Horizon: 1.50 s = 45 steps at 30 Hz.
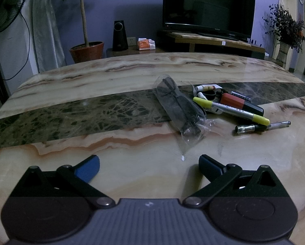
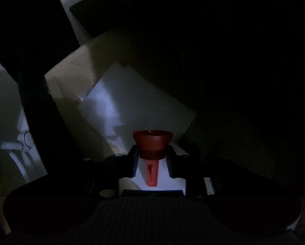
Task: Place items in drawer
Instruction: 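Lower the red funnel with the right gripper into the drawer, then open the right gripper and withdraw it from the drawer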
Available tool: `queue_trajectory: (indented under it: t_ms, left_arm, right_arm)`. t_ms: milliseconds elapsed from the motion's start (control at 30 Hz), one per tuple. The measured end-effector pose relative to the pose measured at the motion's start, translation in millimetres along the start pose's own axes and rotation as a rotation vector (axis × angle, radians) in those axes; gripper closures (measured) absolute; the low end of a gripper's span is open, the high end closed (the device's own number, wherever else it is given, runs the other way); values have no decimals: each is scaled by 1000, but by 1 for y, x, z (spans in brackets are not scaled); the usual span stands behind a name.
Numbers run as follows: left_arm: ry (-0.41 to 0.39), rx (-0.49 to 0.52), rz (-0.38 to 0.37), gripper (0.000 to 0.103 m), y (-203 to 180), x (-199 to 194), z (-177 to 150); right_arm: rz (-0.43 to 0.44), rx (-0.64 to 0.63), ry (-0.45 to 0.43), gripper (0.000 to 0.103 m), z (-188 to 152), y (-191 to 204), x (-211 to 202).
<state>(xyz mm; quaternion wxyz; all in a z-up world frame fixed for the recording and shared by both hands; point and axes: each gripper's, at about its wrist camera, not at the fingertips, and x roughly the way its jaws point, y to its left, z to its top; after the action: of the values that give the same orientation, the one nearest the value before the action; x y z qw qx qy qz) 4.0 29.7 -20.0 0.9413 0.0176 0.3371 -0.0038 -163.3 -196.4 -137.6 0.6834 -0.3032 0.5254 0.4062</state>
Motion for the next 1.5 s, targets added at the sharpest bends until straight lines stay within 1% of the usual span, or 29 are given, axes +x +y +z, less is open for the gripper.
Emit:
queue_trajectory:
  t_ms: [100,333,400,533,600,800,933,1067,1200,1300,1367,1433,1500]
  left_arm:
    - [0,0,0,0,0,0,0]
    - [0,0,0,0,0,0,0]
    - [0,0,0,0,0,0,0]
    - [0,0,0,0,0,0,0]
    - [0,0,0,0,0,0,0]
    - [0,0,0,0,0,0,0]
    - [0,0,0,0,0,0,0]
    - [0,0,0,0,0,0,0]
    - [0,0,0,0,0,0,0]
    - [0,0,0,0,0,0,0]
    - [0,0,0,0,0,0,0]
    - [0,0,0,0,0,0,0]
    - [0,0,0,0,0,0,0]
  right_arm:
    - [-10,22,21,72,0,-1,6]
    - [-29,44,23,69,2,0,9]
    - [-34,61,20,63,3,0,11]
    - [-45,87,14,57,3,-1,10]
    - [-58,92,9,50,4,0,8]
    - [-97,57,-5,49,5,4,-4]
    - [-134,-11,-20,49,8,13,-13]
    - [-95,-65,-37,48,11,22,-26]
    - [-60,-166,-41,48,14,38,-36]
    - [-18,-219,-66,48,20,46,-51]
    - [77,-234,-118,48,24,47,-75]
    - [172,-240,-212,48,27,45,-103]
    - [251,-216,-314,47,29,38,-131]
